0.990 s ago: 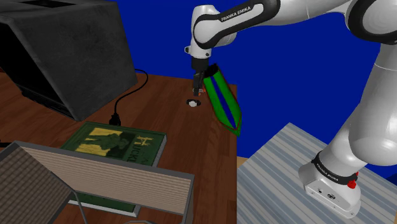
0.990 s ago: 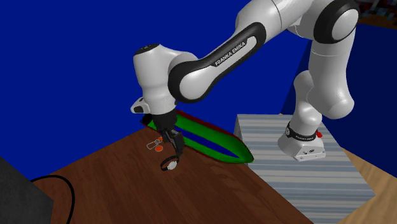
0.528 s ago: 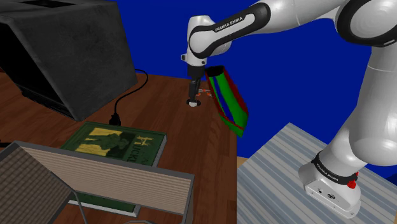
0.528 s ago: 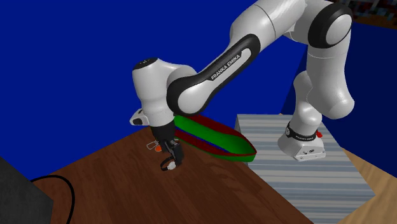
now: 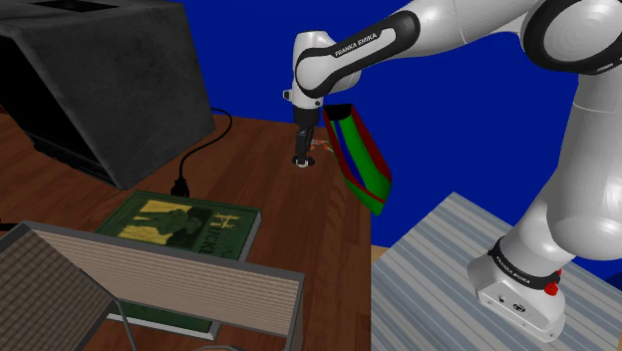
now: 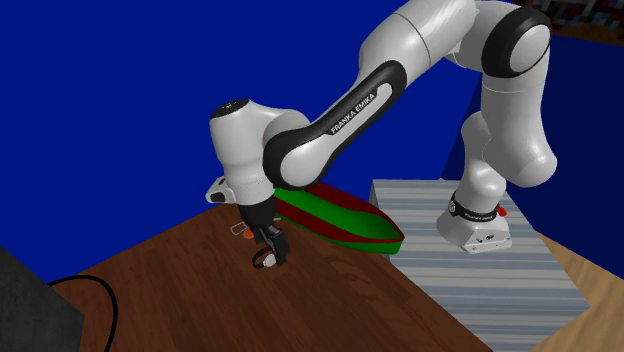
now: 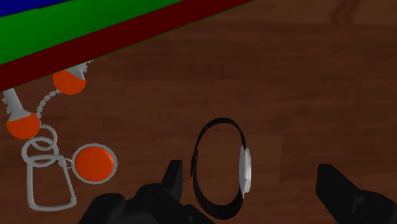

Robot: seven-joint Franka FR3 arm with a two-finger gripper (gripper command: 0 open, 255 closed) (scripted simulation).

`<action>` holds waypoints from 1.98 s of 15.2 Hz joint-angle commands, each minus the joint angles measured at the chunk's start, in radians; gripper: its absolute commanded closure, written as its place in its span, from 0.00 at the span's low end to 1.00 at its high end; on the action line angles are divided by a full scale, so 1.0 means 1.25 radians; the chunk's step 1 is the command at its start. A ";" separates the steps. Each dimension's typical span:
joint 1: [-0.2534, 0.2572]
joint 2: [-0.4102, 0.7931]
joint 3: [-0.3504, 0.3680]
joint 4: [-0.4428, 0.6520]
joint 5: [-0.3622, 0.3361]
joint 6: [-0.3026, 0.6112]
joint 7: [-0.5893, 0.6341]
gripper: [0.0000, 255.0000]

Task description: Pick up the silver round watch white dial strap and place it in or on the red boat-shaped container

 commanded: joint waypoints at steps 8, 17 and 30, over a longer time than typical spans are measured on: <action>0.000 0.000 0.000 0.000 0.000 0.000 0.000 1.00; -0.001 -0.027 0.000 0.028 -0.001 -0.054 0.008 1.00; -0.004 -0.067 0.000 0.113 -0.004 -0.178 0.027 1.00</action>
